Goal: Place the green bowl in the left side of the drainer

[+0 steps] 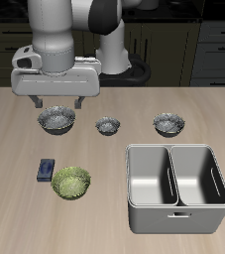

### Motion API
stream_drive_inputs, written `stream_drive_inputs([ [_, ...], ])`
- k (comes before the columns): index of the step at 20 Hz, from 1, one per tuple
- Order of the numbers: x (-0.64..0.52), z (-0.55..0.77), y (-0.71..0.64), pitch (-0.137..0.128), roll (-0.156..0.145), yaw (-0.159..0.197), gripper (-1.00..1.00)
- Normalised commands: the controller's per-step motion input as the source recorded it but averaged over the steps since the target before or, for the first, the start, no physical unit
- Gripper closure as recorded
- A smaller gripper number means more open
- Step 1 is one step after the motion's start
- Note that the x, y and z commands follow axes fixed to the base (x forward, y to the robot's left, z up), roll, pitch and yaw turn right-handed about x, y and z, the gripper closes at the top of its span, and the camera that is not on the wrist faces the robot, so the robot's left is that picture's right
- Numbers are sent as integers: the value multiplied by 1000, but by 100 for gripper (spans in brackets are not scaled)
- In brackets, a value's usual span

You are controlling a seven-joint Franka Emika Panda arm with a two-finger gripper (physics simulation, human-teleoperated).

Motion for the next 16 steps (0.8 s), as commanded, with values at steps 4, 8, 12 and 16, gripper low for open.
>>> stream_drive_inputs([
  [4, 49, -185, -59, 6, -19, -34, -100],
  [8, 46, -184, -55, -3, -35, -7, -100],
  [12, 6, -143, 27, -2, -3, -10, -100],
  [16, 55, -285, 15, 0, -19, -3, -100],
])
